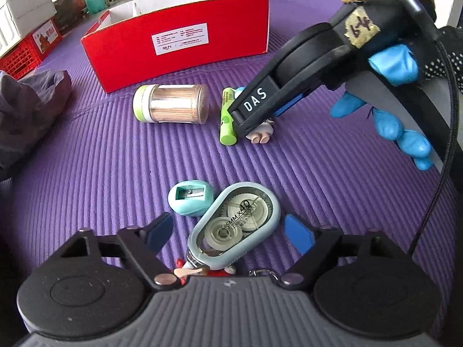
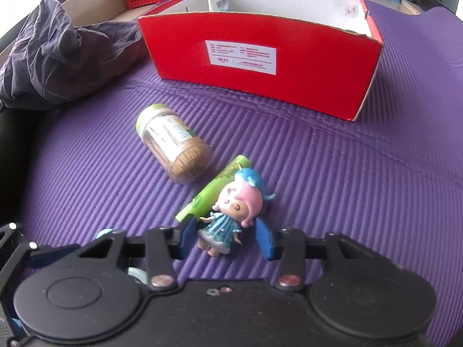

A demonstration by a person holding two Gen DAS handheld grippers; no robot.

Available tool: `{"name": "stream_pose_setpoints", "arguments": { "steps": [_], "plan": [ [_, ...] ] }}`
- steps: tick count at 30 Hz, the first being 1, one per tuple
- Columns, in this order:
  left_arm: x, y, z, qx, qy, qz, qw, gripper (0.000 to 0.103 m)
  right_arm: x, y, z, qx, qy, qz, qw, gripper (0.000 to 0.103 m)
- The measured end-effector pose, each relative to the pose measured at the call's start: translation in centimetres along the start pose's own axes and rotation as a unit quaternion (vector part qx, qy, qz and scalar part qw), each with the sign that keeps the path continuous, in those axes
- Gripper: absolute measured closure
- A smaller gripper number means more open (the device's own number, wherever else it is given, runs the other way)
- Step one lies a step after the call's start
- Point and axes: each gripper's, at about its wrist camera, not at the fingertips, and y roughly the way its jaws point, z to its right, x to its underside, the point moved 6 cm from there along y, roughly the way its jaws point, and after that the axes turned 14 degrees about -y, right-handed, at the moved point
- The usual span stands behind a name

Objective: Organize rigid objects
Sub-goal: 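Grasp the grey-blue tape dispenser with left tool while right tool grasps the doll figurine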

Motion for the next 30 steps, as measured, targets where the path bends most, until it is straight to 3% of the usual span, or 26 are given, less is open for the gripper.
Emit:
{"name": "stream_pose_setpoints", "arguments": {
  "steps": [1, 8, 9, 10, 11, 30],
  "plan": [
    [0.0, 0.0, 0.1, 0.002, 0.001, -0.001, 1.0, 0.036, 0.0, 0.0, 0.0, 0.001, 0.0, 0.0, 1.0, 0.059],
    [0.5, -0.3, 0.7, -0.004, 0.029, 0.003, 0.9996, 0.04, 0.0, -0.1, 0.0, 0.003, 0.001, 0.0, 1.0, 0.06],
    [0.5, -0.3, 0.7, -0.003, 0.027, 0.004, 0.9996, 0.043, 0.1, -0.1, 0.0, 0.004, 0.0, 0.001, 1.0, 0.06],
    [0.4, -0.4, 0.7, -0.001, 0.026, 0.004, 0.9997, 0.056, 0.1, -0.2, 0.0, 0.003, 0.0, 0.002, 1.0, 0.06],
    [0.4, -0.4, 0.7, 0.002, 0.026, 0.002, 0.9997, 0.06, 0.2, -0.3, 0.0, 0.003, 0.0, 0.003, 1.0, 0.06],
    [-1.1, -1.8, -0.2, 0.035, -0.026, 0.007, 0.999, 0.064, 1.6, -3.2, 0.4, -0.005, 0.032, 0.028, 0.999, 0.061]
  ]
}}
